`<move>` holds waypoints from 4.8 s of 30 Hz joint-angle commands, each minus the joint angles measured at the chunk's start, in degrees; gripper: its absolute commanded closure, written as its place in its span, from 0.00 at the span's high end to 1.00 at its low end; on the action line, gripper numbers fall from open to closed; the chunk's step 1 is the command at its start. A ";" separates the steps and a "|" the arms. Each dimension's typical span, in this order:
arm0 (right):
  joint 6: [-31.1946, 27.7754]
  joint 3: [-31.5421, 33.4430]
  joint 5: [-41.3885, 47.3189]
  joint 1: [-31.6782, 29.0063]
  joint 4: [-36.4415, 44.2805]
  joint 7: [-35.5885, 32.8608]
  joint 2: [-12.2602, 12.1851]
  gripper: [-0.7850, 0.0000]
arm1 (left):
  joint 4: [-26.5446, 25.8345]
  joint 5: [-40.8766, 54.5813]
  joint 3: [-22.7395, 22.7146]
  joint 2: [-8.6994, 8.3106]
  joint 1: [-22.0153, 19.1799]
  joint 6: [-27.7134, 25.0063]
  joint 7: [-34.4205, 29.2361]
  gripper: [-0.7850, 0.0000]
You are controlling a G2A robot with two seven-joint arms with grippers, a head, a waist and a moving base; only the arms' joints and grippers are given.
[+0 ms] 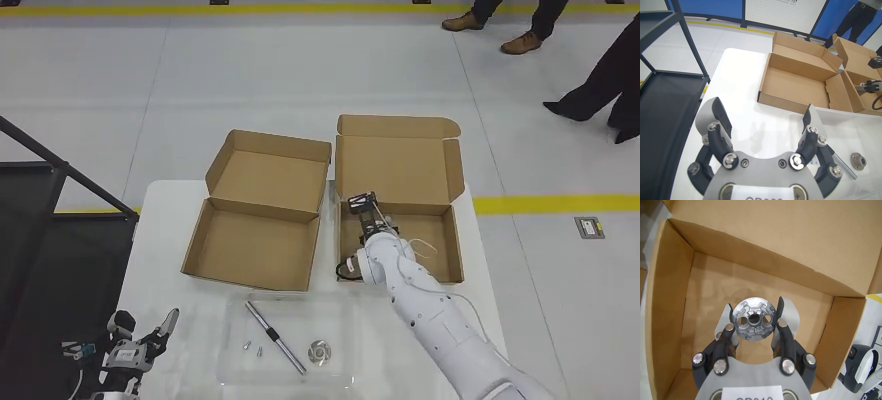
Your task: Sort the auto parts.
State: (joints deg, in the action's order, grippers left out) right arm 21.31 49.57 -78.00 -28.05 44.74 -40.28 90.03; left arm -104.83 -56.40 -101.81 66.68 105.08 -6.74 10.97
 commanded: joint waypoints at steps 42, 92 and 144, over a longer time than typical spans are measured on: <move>-38.67 -0.36 -24.45 -37.72 61.47 -15.66 -7.44 0.92 | 0.00 0.00 0.00 0.00 0.00 0.00 0.00 1.00; -45.39 -11.30 -15.06 -25.17 37.70 -34.79 -0.33 0.39 | 0.00 0.00 0.00 0.00 0.00 0.00 0.00 1.00; -46.54 -4.53 -15.89 -28.84 46.88 -28.32 -0.83 0.00 | 0.00 0.00 0.00 0.00 0.00 0.00 0.00 1.00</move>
State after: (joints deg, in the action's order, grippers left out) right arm -25.28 43.81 -93.06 -55.52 88.35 -69.52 89.67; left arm -104.83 -56.40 -101.81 66.68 105.07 -6.74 10.97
